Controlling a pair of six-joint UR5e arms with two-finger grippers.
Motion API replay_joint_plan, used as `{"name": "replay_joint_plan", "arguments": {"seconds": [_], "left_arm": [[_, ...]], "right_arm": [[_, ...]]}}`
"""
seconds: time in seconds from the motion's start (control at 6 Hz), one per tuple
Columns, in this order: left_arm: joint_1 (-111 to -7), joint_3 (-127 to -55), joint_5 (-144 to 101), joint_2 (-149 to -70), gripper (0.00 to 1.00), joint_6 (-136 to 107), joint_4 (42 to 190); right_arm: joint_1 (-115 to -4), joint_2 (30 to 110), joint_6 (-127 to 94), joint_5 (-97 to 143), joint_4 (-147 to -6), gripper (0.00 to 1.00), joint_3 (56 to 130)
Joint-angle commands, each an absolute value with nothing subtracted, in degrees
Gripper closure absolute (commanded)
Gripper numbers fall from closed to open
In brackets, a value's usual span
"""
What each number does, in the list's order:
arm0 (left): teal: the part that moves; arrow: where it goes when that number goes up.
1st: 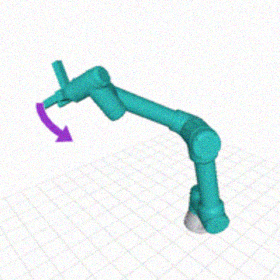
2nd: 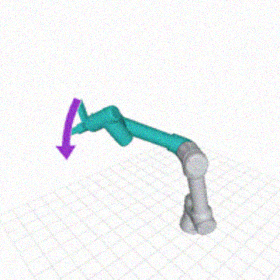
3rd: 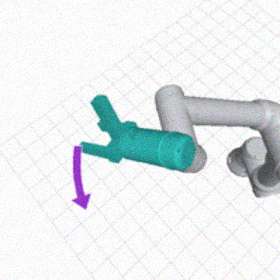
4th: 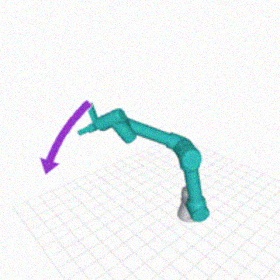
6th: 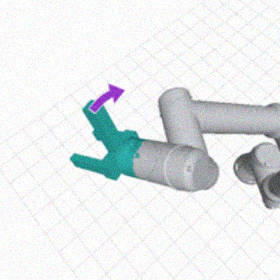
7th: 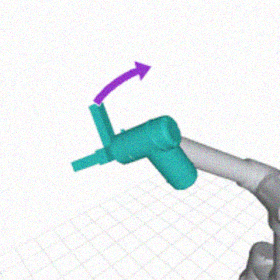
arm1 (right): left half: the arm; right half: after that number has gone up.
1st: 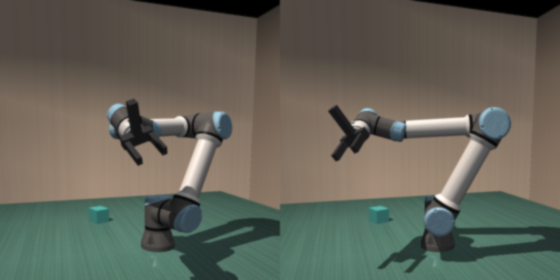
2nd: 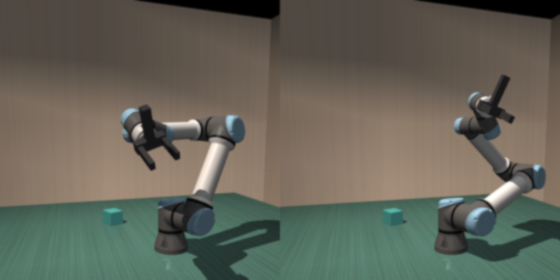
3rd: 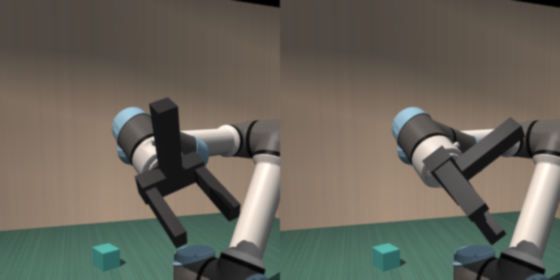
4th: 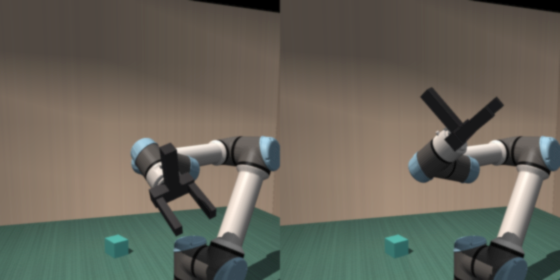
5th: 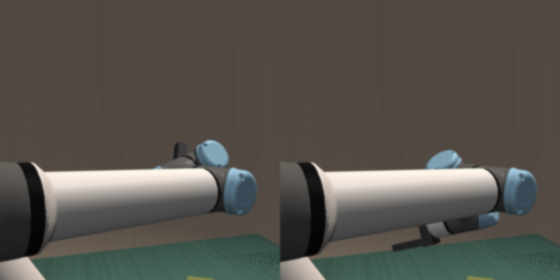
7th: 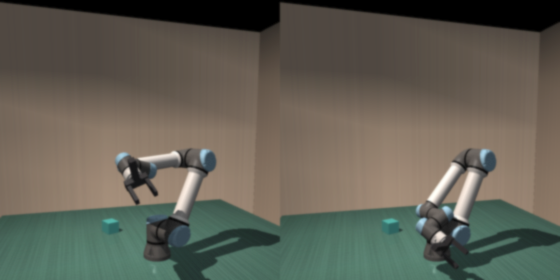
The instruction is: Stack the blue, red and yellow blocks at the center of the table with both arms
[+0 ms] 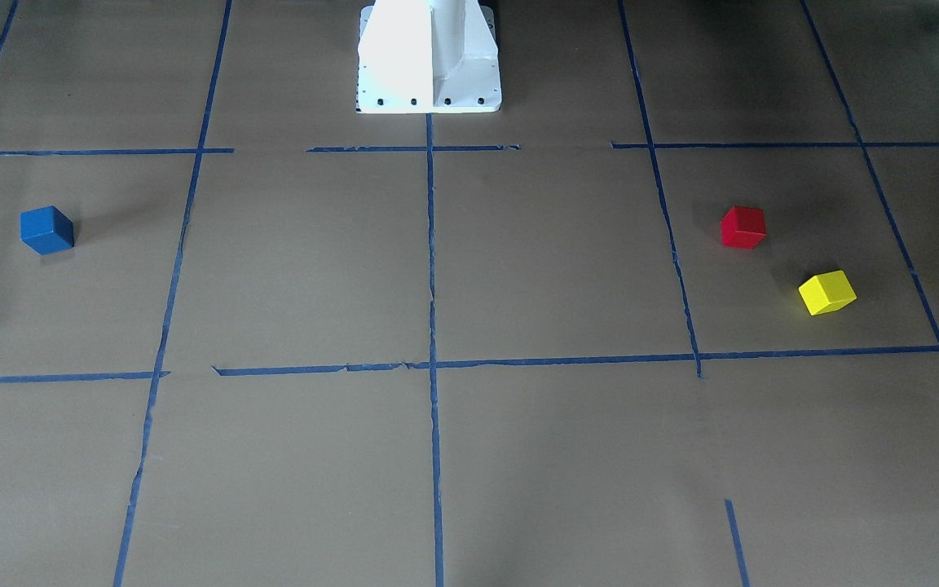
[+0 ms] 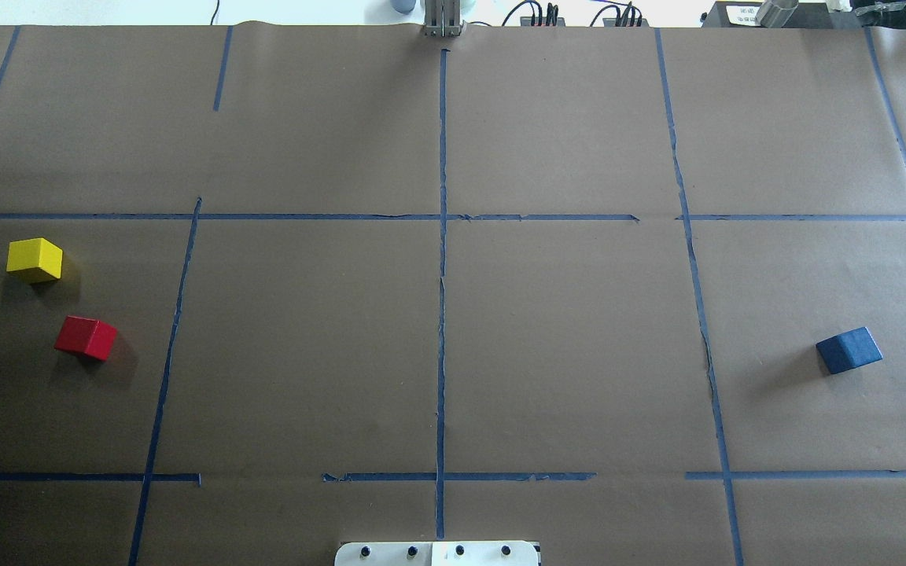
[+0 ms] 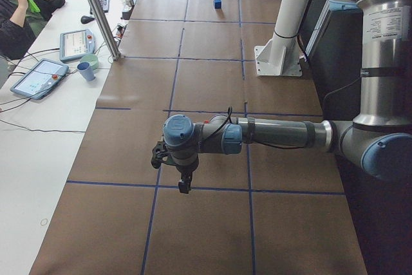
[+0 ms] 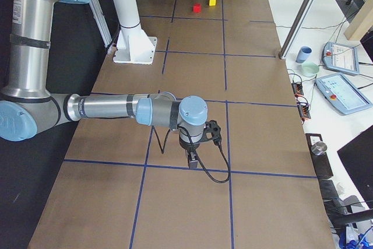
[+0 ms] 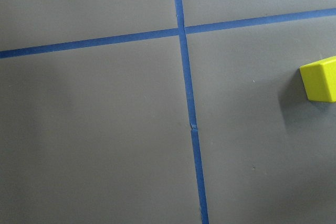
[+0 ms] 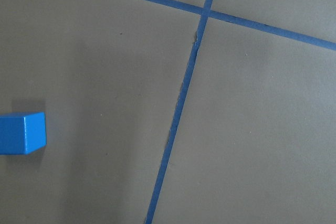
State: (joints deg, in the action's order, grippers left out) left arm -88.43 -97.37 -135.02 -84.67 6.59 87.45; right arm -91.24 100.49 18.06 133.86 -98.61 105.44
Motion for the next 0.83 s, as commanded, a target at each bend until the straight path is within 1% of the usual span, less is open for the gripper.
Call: {"name": "replay_joint_plan", "arguments": {"seconds": [0.0, 0.33, 0.5, 0.67], "left_arm": [[-88.4, -97.4, -135.0, -84.6, 0.00, 6.6, 87.5], [-88.4, -97.4, -135.1, -84.6, 0.00, 6.5, 87.4], [-88.4, -97.4, -135.1, -84.6, 0.00, 6.5, 87.4], [-88.4, -97.4, -135.1, -84.5, 0.00, 6.5, 87.4]], "right_arm": [[-91.2, 100.5, 18.0, 133.9, -98.6, 0.00, 105.8], [-90.3, 100.5, 17.8, 140.1, -98.2, 0.00, 108.4], [-86.8, 100.5, 12.0, 140.8, -91.8, 0.00, 108.5], [-81.3, 101.2, -0.9, 140.2, -79.8, 0.00, 108.3]]}}
